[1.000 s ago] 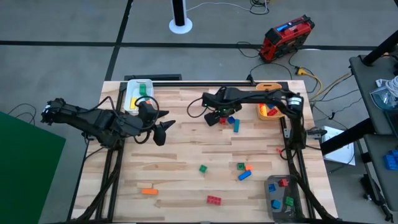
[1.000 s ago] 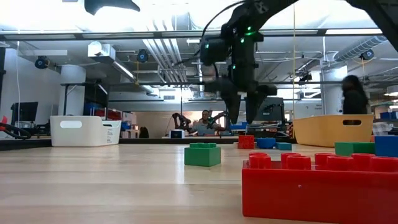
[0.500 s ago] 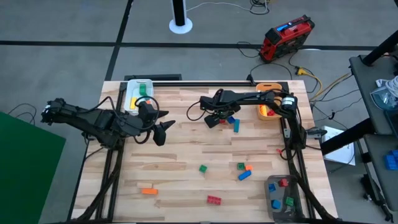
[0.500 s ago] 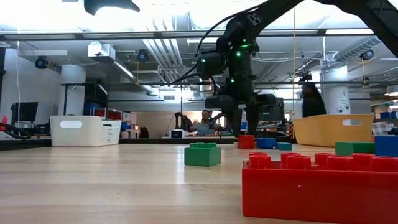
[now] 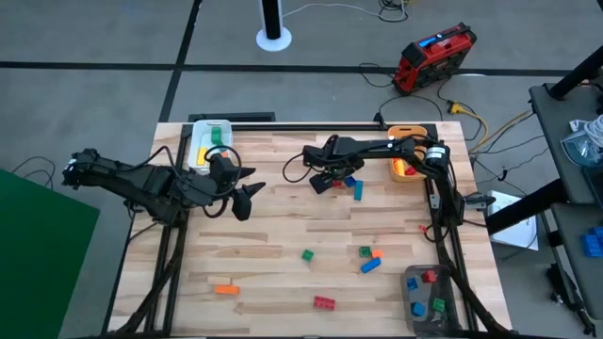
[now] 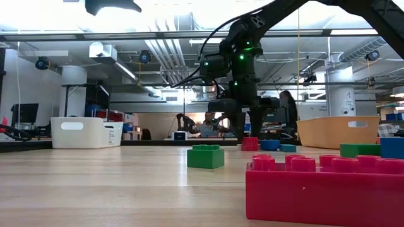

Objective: Sort blocks by size
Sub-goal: Put the small red game piece into the black bin

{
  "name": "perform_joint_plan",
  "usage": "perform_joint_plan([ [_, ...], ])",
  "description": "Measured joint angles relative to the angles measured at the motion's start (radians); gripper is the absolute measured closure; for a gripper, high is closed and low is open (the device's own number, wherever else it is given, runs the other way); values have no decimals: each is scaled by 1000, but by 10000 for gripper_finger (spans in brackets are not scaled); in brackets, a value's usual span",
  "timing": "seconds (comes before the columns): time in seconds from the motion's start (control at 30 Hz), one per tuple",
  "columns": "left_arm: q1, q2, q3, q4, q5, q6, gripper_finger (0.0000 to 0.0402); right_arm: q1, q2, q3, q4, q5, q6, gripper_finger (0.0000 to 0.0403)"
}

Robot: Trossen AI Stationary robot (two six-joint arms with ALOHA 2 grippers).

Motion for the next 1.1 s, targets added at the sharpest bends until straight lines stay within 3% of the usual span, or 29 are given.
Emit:
perform_joint_plan([
  [0.47, 0, 0, 0, 0, 0, 0, 178, 3, 0, -3, 13, -1, 3, 123],
  [1.1, 0, 0, 0, -15, 0, 0, 178, 11, 0, -31, 47, -12, -5, 218],
])
